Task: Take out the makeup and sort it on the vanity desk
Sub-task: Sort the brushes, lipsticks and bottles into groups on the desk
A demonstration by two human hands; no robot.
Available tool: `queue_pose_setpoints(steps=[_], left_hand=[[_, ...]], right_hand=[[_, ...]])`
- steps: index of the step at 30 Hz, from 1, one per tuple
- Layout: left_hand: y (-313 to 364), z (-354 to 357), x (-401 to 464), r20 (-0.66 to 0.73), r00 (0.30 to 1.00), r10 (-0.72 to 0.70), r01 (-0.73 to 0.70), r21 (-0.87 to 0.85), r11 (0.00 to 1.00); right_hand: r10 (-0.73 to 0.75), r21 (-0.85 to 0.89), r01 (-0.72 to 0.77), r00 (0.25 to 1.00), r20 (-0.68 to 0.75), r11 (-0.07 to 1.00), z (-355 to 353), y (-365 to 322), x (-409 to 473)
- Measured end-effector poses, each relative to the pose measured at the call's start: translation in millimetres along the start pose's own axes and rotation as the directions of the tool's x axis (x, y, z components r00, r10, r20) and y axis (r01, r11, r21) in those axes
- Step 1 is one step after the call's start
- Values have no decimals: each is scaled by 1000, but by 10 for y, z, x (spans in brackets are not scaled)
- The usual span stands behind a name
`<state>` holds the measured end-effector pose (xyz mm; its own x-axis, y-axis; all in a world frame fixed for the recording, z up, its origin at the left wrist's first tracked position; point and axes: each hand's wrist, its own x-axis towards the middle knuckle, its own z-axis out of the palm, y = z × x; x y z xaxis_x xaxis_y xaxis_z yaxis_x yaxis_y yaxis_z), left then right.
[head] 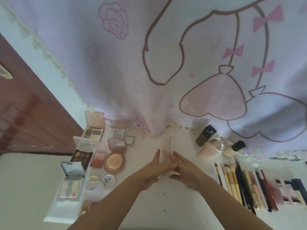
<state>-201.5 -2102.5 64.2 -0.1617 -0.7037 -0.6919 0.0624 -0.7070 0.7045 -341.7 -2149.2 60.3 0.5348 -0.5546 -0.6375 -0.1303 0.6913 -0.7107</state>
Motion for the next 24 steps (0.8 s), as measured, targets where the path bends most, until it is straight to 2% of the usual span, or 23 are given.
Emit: queue_pose_setpoints(steps=[3, 8, 11, 13, 14, 16, 19, 20, 21, 24], left_hand=[[-123, -32, -151, 28, 998, 52, -50, -77, 996], [-231, -234, -316, 10, 988, 151, -146, -201, 969], [-178, -405, -379, 28, 981, 190, -176, -264, 948], [-115, -536, -376, -69, 983, 168, -180, -275, 944], [-88, -608, -356, -151, 979, 136, -175, -283, 943], [-50, -742, -268, -285, 954, 91, -171, -270, 948], [59, -758, -111, -377, 925, 54, -152, -236, 960], [92, -724, -39, -400, 916, 39, -145, -240, 960], [113, -690, 31, -443, 895, 44, -133, -171, 976], [175, -602, 269, -620, 782, 61, -51, 35, 998]], right_hand=[[48, 36, -52, 993, 106, 998, 55, 79, -42], [-15, 69, 4, 988, 152, 998, 212, 127, 18], [-54, 225, 12, 982, 181, 974, 133, 138, 86], [-29, 339, 4, 997, 71, 941, 9, 119, 155], [-26, 322, 31, 999, -20, 946, -76, 119, 202], [-68, 142, 102, 972, -224, 985, -252, 141, 294], [-177, -131, 131, 877, -446, 983, -390, 128, 387], [-202, -190, 123, 853, -482, 974, -387, 109, 416], [-220, -228, 118, 837, -501, 967, -379, 93, 447], [-228, -262, 93, 805, -547, 961, -341, 55, 578]])
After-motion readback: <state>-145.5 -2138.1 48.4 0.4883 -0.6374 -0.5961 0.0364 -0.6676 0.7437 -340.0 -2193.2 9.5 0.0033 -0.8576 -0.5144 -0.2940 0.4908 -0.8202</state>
